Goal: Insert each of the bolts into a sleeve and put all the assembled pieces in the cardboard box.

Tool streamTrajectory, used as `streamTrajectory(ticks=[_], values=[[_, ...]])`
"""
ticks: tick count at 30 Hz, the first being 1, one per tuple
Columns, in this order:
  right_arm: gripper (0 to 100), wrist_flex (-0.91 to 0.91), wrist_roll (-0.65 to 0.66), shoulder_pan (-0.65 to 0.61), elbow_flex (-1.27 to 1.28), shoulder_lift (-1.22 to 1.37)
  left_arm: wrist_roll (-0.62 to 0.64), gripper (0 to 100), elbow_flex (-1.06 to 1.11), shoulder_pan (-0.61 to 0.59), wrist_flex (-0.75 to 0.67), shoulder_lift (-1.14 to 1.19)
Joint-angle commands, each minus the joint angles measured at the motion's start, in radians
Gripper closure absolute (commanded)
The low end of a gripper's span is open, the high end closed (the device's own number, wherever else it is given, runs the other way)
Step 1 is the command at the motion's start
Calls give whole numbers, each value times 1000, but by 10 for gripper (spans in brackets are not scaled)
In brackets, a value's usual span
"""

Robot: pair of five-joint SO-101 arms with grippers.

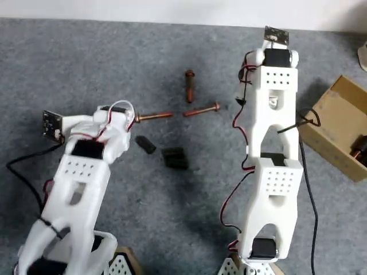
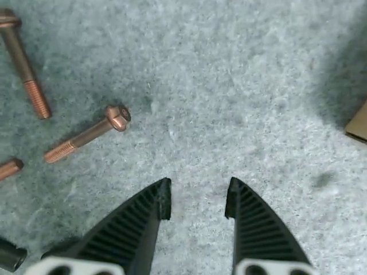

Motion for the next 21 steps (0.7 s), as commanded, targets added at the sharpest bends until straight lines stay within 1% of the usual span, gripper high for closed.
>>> streamTrajectory(ticks=[1,7,10,12,16,21], values=[[846,-16,-5,-10,-4,-68,49,902,-147,19,54,113],[846,-22,-3,-10,-2,-64,58,902,-288,19,55,351],[846,-24,-3,-10,-12,-16,120,902,-358,27,58,443],[846,-44,-3,-10,-13,18,138,902,-407,36,91,489],[846,-51,38,-12,-15,77,141,902,-495,117,209,545],[846,-91,46,-12,-7,99,140,902,-526,188,212,588]])
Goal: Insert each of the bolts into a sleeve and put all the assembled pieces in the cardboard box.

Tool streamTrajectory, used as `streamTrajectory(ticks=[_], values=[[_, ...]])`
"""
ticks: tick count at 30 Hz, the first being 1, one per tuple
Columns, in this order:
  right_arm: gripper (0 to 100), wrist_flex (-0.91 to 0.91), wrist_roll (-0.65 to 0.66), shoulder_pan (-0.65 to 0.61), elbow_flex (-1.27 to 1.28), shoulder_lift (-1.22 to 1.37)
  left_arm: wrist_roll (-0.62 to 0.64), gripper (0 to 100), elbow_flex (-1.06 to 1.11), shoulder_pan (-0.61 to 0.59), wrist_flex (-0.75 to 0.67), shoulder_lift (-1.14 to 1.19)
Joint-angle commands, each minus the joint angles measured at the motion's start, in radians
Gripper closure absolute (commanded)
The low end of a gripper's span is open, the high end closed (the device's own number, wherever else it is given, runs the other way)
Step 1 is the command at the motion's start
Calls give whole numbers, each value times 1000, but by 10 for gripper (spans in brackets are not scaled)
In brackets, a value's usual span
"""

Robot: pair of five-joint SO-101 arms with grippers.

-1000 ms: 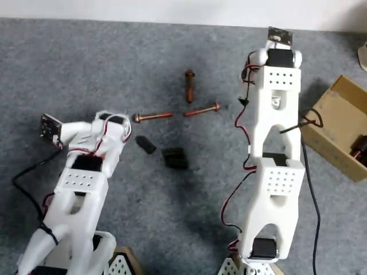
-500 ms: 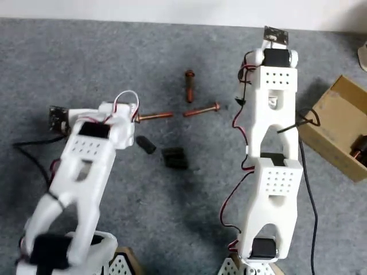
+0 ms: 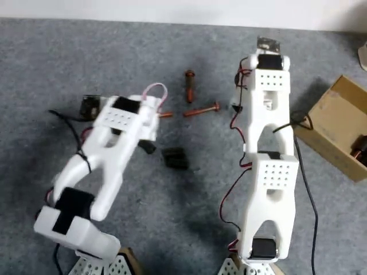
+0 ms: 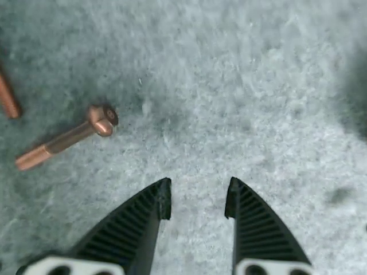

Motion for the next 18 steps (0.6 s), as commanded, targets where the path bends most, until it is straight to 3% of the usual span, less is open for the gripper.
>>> streamTrajectory(ticks=[1,4,8,18], values=[[846,-51,15,-10,-5,-22,6,902,-74,44,8,12],[846,-79,14,-8,-7,-22,14,902,-110,36,8,53],[846,-111,15,-4,-7,-22,127,902,-163,-12,9,122],[846,-125,17,41,-5,-22,169,867,-291,-61,38,257]])
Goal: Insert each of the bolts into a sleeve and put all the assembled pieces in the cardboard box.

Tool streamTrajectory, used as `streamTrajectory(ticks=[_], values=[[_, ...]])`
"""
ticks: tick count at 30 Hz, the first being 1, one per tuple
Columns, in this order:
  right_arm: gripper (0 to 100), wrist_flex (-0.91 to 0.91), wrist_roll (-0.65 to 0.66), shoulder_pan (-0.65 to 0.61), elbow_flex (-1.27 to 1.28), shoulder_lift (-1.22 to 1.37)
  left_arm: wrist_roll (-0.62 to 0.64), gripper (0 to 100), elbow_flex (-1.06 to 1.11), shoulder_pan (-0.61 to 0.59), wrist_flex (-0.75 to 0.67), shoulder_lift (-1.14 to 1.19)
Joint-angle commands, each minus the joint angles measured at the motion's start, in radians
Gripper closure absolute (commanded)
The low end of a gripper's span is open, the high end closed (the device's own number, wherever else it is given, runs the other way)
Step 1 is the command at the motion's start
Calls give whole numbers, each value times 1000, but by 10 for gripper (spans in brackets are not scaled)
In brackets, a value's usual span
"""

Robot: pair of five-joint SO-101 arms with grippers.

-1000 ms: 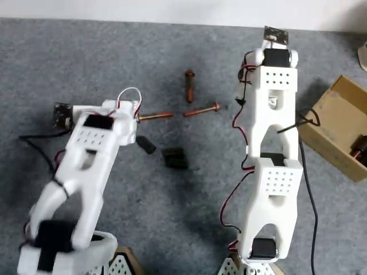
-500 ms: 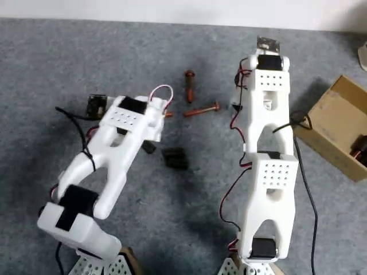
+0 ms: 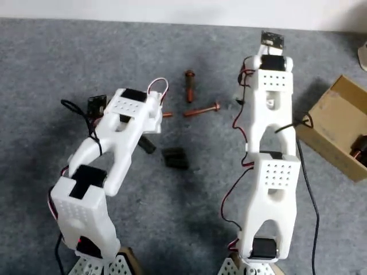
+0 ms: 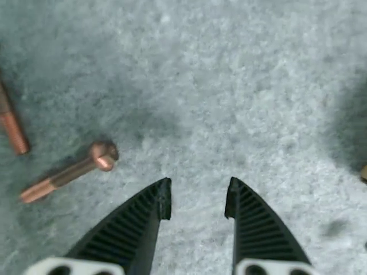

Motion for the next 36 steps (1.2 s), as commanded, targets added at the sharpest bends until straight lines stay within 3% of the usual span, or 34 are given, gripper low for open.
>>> streamTrajectory(ticks=[1,24,36], values=[[846,-18,14,15,-5,-24,29,846,-81,-39,35,-5],[846,-48,14,24,-5,-22,68,811,-150,-71,49,102],[846,-51,14,24,-5,-22,44,815,-518,-74,370,317]])
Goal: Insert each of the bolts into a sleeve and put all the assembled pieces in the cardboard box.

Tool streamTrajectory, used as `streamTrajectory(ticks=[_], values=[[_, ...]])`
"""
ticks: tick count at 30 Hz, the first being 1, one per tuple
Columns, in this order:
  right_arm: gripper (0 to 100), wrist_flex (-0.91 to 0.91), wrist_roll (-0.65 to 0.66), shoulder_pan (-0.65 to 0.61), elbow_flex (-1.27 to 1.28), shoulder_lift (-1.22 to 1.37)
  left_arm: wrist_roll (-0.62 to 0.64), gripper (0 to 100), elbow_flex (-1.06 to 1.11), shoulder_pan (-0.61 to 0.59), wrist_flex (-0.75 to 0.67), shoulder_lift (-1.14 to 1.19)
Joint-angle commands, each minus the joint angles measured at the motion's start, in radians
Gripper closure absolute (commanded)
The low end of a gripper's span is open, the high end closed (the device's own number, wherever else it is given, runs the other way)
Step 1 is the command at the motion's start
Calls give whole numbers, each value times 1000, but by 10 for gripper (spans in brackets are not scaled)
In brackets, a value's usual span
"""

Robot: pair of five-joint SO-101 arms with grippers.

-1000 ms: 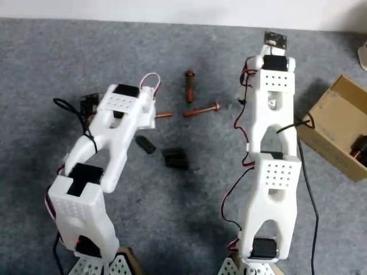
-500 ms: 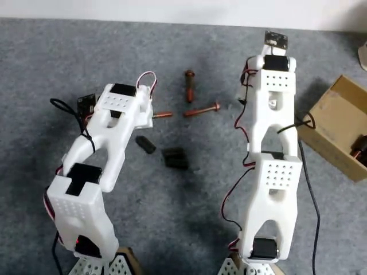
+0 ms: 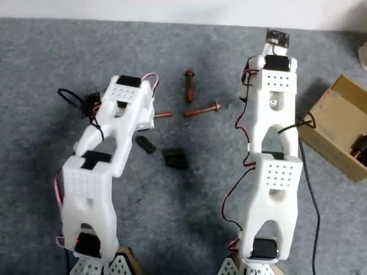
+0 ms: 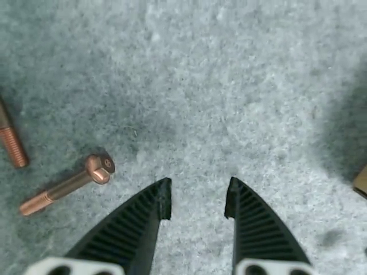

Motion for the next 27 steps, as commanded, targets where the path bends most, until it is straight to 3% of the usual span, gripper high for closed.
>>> streamTrajectory(ticks=[1,12,17,24,27], values=[[846,-16,14,13,-5,-22,-6,815,-145,-12,95,35],[846,-16,14,13,-5,-22,-12,822,-343,-35,238,182],[846,-16,14,13,-4,-22,-11,1000,-348,-36,242,182],[846,-16,14,13,-4,-21,-15,994,-349,-48,282,177],[846,-16,14,13,-4,-21,-104,995,-354,-50,284,150]])
